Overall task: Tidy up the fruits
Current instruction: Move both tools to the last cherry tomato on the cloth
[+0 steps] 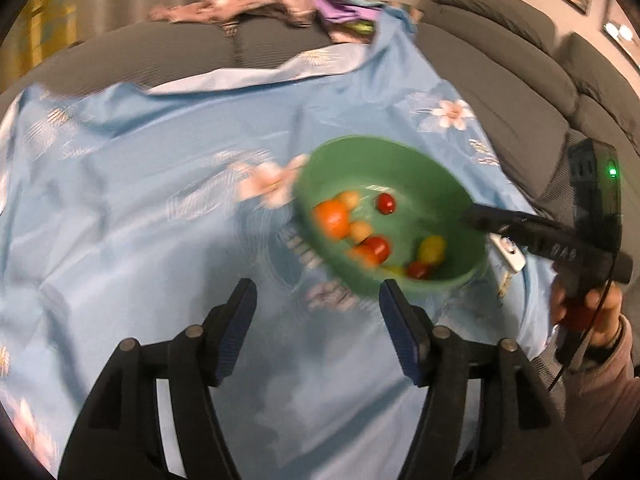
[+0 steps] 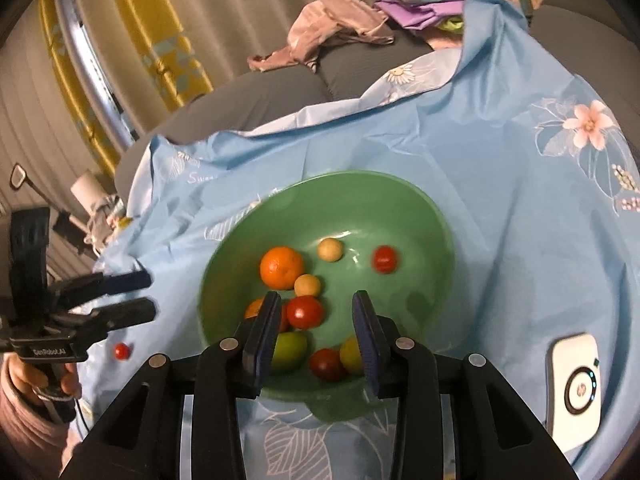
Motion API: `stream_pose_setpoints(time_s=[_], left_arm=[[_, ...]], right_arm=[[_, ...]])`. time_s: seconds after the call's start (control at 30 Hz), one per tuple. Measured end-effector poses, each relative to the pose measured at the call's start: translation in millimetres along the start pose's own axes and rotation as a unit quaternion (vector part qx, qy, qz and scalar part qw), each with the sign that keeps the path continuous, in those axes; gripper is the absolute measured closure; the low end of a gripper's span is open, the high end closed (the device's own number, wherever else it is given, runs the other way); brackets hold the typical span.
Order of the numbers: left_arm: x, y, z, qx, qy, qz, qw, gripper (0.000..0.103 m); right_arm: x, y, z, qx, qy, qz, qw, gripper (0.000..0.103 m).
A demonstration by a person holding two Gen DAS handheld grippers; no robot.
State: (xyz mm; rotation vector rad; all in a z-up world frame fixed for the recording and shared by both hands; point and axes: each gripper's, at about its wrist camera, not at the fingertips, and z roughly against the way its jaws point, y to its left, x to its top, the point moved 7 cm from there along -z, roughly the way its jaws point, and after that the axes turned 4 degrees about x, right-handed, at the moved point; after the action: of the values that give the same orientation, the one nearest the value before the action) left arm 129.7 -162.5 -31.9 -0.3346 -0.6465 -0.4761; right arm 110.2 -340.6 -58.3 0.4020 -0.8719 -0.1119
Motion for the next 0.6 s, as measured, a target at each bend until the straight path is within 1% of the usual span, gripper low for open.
stream_pose_setpoints(time_s=[0.13,0.33,0.47,0.6], left_arm=[[-34.3,39.5,29.5,0.043,0.005,0.044,0.9981,0.039],[-87.7,85.9,81.7,0.099,0.001,0.108,0.9892,0.039],[-117.1,100.0,101.6,0.114,0.002,0.140,0.9836,0.039],[-132.7,102.1,109.3,0.111,0.001,0.151,0.9822,0.039]], right_arm=[[-8.9,10.3,6.4,0.007,0.004,0.002,1.000,0.066],[-17.5,33.7,13.4,0.029,0.010,0.015,0.999,0.066],[-25.9,62.4,10.8,0.045,0.025,0.045,0.998,0.066],[-34.7,91.0,7.0,0.061,0.041,0.080,0.994,0.066]])
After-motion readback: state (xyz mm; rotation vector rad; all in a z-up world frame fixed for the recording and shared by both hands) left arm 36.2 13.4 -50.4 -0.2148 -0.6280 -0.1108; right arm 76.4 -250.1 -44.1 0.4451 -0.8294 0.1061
